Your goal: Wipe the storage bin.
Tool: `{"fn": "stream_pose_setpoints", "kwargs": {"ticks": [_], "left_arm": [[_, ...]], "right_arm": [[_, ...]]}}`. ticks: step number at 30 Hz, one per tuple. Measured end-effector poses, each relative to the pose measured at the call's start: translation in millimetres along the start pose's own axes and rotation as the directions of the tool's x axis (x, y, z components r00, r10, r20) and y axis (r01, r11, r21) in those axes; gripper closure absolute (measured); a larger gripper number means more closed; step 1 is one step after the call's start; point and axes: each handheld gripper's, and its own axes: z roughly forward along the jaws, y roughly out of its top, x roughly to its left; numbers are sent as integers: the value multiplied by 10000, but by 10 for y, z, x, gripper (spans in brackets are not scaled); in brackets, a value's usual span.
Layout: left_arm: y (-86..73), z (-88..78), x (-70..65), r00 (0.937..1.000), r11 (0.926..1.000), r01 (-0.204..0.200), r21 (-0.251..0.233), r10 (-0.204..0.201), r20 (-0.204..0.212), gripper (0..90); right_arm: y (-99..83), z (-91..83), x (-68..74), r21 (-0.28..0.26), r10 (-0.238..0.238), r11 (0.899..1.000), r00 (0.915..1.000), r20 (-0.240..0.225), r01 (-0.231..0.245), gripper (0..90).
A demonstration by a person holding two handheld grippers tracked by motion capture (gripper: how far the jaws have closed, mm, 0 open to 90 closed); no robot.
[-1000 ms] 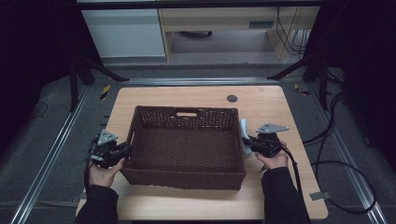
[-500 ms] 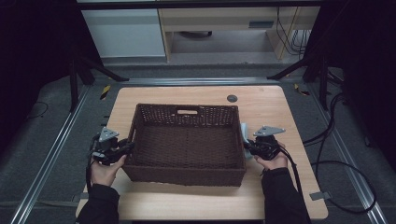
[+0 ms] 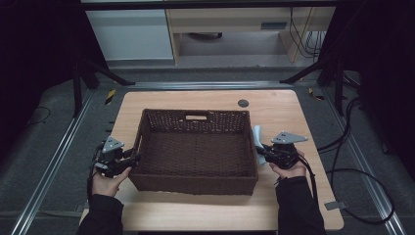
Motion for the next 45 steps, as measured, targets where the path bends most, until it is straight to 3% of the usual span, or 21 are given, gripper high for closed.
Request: {"fn": "stream_pose_setpoints", "kwargs": {"ticks": [2,5,10,14,20,23,27,30,32,35,45], "left_arm": [[-4,3,-2,10000,10000,89,-27,-89,-35,665],[-5,7,-13,9998,9999,138,-82,-139,-119,681],[-7,7,-17,9997,9998,170,-115,-173,-183,692],[-4,11,-18,9996,9998,148,-148,-152,-248,695],[3,26,-20,9994,9996,228,-154,-232,-245,697],[15,45,-13,9994,9996,252,-162,-255,-233,696],[45,78,-16,9993,9997,167,-155,-172,-336,696],[70,109,-10,9993,9998,141,-155,-147,-356,696],[81,126,-5,9993,9997,179,-175,-185,-339,696],[88,133,0,9993,9997,139,-200,-146,-351,693],[81,134,11,9994,9994,226,-247,-232,-260,687]], "right_arm": [[40,-68,29,-226,-96,9997,9999,-75,95,819],[47,-74,83,-137,-331,9994,9994,-142,329,819],[-107,41,106,645,-274,9975,9995,-158,284,819],[-312,122,95,1420,-10,9899,9999,-160,33,819],[-427,218,85,1771,307,9839,9988,-388,-234,819],[-376,189,85,1516,212,9883,9990,-393,-150,819],[-216,19,85,487,46,9988,9997,-260,-34,818],[-93,-135,102,-388,-167,9991,9997,-185,160,819],[-41,-182,118,-575,-428,9975,9989,-163,418,819],[-49,-161,126,-399,-556,9977,9982,-207,548,819],[-340,79,134,1052,-239,9940,9987,-448,285,819]]}}
